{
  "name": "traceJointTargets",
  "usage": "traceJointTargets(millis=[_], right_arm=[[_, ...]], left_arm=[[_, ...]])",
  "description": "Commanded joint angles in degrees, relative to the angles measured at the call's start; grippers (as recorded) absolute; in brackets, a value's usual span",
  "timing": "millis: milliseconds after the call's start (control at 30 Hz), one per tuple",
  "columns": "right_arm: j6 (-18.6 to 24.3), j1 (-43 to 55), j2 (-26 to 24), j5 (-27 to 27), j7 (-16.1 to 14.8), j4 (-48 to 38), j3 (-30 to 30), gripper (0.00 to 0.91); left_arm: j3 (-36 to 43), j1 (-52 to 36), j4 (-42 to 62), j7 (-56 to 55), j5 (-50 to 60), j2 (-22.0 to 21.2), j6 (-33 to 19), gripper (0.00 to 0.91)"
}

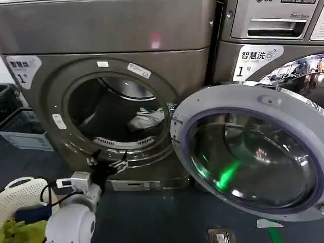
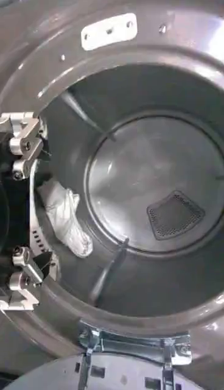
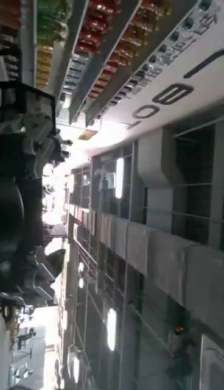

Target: Grasp the clothes from the dryer.

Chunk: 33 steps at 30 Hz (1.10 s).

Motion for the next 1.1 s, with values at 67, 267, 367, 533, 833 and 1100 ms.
traceJointTargets(millis=[67, 267, 367, 533, 833, 1100], right_arm=[[0.0, 0.1, 0.0, 0.0, 0.0, 0.1, -0.1, 0.907], [0.0, 0.1, 0.0, -0.1, 0.0, -0.3, -0.2, 0.907], [0.0, 0.1, 0.0, -0.1, 0.0, -0.3, -0.3, 0.907], [0.0, 0.1, 0.0, -0.2, -0.1, -0.4, -0.3, 0.907], [0.1, 0.1, 0.1, -0.2, -0.1, -0.2, -0.4, 0.907], [0.1, 0.2, 0.1, -0.2, -0.1, -0.1, -0.5, 0.907]], left_arm=[[0.0, -0.1, 0.0, 0.1, -0.1, -0.1, 2.8, 0.907], [0.0, 0.0, 0.0, 0.1, -0.2, -0.2, 2.8, 0.907], [0.0, 0.0, 0.0, 0.1, -0.2, -0.2, 2.8, 0.907], [0.0, 0.0, 0.0, 0.1, -0.2, -0.3, 2.8, 0.907], [-0.1, 0.2, 0.0, 0.1, -0.2, -0.3, 2.8, 0.907], [-0.1, 0.2, 0.1, 0.1, -0.2, -0.3, 2.8, 0.907]])
